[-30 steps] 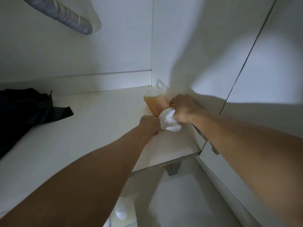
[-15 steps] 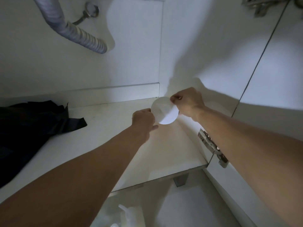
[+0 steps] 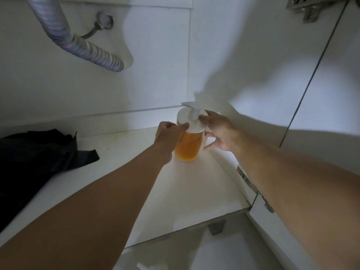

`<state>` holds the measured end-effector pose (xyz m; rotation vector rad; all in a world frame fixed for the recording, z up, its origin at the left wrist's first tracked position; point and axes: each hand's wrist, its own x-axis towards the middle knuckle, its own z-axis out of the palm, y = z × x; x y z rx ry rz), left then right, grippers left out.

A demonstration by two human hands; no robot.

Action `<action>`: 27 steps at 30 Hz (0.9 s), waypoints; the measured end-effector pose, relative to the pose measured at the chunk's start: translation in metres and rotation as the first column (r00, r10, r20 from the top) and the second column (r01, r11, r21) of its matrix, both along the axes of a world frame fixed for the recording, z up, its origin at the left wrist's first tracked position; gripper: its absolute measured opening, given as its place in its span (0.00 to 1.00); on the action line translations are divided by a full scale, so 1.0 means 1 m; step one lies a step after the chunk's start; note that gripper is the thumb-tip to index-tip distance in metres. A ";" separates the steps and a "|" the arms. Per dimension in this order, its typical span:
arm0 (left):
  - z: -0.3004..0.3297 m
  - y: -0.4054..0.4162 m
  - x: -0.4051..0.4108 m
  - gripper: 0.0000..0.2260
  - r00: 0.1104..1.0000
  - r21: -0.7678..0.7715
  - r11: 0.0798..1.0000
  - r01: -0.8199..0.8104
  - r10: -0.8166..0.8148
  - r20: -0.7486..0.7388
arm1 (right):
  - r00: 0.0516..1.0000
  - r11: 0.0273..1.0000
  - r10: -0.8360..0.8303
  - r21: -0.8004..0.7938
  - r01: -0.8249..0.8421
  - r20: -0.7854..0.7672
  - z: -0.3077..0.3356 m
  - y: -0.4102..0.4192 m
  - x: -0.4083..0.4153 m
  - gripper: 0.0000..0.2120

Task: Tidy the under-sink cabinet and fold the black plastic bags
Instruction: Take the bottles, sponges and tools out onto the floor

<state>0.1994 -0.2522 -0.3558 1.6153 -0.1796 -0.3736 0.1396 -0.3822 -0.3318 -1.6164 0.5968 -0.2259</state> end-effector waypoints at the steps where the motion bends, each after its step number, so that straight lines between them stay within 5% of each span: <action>1: 0.001 -0.001 0.000 0.23 1.000 0.004 1.000 0.030 -0.030 0.000 | 1.000 0.997 0.018 0.069 -0.018 0.003 -0.004 0.000 0.000 0.09; 5: 0.004 -0.002 0.005 0.10 0.994 0.061 0.992 0.108 -0.108 0.008 | 1.000 0.968 -0.008 0.251 0.003 0.018 -0.020 0.001 0.003 0.19; 9: 0.003 -0.003 0.009 0.12 0.997 0.003 0.997 0.078 -0.078 -0.023 | 0.974 0.938 -0.215 0.295 0.183 0.077 -0.026 0.006 0.010 0.31; 12: 0.000 -0.002 0.010 0.22 0.995 0.025 0.995 0.098 -0.098 -0.017 | 0.952 0.930 -0.290 0.265 0.255 0.100 -0.026 0.009 0.012 0.24; 17: -0.002 0.012 0.012 0.22 0.991 0.032 0.994 0.107 -0.104 -0.080 | 0.996 0.950 -0.067 0.309 0.043 0.067 -0.028 0.024 0.008 0.23; 27: 0.003 0.026 -0.029 0.23 0.980 -0.056 0.993 0.102 -0.110 -0.163 | 0.992 0.980 -0.120 0.166 0.112 0.038 -0.001 0.044 -0.038 0.22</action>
